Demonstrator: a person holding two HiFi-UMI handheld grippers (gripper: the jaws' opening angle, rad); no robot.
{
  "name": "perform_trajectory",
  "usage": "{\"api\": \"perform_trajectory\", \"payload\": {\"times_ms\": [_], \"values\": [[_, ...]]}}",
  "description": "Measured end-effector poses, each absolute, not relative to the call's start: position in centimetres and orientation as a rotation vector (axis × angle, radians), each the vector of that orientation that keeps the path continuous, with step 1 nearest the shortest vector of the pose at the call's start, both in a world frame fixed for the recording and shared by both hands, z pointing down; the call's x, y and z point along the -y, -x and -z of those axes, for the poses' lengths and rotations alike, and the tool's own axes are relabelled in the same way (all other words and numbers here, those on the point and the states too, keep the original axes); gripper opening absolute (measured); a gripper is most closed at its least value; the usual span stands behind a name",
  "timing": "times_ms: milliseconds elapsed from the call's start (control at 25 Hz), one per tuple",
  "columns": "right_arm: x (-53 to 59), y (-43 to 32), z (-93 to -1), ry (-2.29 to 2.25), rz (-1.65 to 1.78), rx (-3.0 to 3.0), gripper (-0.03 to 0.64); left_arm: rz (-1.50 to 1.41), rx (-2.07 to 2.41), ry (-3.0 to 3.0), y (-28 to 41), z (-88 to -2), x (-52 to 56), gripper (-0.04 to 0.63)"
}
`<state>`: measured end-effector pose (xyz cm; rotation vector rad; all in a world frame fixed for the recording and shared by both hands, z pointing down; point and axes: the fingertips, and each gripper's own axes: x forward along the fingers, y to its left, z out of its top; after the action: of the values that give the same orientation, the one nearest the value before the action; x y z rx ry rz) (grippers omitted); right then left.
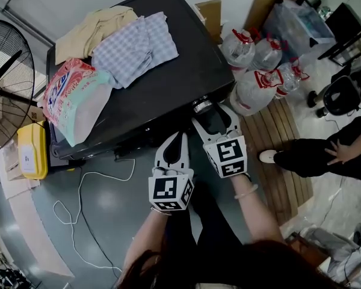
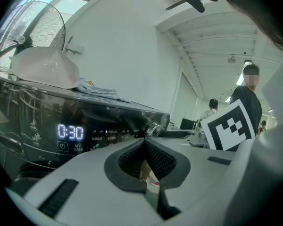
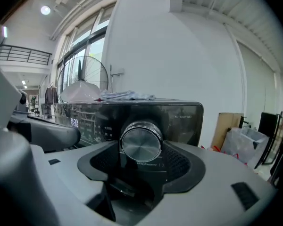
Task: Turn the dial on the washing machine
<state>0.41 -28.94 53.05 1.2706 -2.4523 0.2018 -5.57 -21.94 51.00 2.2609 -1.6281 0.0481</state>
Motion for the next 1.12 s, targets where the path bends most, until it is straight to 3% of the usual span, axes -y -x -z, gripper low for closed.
{"api": "perform_trajectory", "payload": {"times_ms": [520,1120], "values": [[29.48,0.08,-52.47,-1.259,-0.051,2.407,0.291,-0.039,1.642,-2.245,5.58,-51.38,21.68,0.017],[29.58,-0.69,-52.67,-1.331,-0.320,2.514,0.293,-0.039,1.630,-2.237,4.92,-51.67,21.48,0.017]]}}
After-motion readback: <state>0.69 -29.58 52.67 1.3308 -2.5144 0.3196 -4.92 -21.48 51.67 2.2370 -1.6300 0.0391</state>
